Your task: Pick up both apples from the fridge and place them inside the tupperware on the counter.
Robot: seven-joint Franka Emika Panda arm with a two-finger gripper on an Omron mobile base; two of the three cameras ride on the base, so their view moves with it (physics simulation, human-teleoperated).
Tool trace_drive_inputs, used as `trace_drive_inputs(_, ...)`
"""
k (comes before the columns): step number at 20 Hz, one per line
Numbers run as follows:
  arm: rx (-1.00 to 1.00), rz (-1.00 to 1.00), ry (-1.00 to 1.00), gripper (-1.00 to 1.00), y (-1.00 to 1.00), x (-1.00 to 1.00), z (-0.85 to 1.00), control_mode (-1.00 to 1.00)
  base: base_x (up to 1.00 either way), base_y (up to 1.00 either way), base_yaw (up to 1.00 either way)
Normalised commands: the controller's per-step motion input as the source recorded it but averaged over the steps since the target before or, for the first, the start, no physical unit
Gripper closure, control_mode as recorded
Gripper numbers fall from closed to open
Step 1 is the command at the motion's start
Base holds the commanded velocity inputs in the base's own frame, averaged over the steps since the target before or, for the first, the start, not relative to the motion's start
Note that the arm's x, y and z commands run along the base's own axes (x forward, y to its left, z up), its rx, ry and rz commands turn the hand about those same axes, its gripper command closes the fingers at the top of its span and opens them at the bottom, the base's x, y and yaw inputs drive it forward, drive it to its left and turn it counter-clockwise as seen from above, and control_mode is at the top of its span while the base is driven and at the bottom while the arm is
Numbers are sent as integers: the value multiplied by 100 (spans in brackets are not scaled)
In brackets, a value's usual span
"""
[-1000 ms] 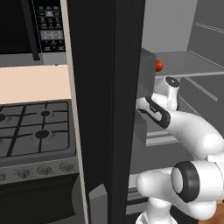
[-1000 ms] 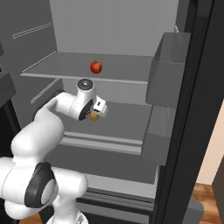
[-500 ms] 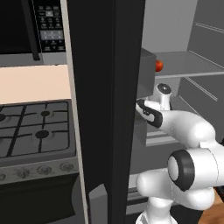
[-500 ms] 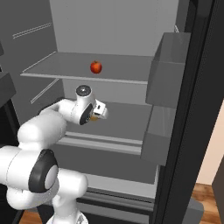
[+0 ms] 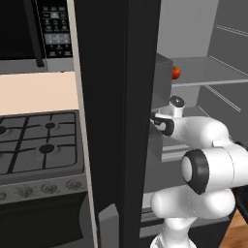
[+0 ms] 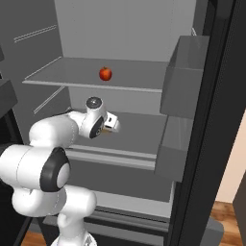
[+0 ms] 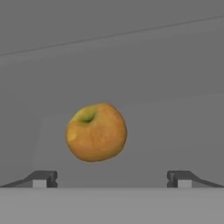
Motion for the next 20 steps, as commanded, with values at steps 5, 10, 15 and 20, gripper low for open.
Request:
trace_drive_inputs(5,0,0,0,-100,0,28,-18,-100,0,0,0)
trace_drive_inputs(10,0,0,0,-100,0,30,-13,-100,0,0,0)
trace_drive_inputs(15,0,-2,0,-100,0,31,-13,-100,0,0,0)
trace_drive_inputs(20,0,-2,0,-100,0,27,-19,-100,0,0,0)
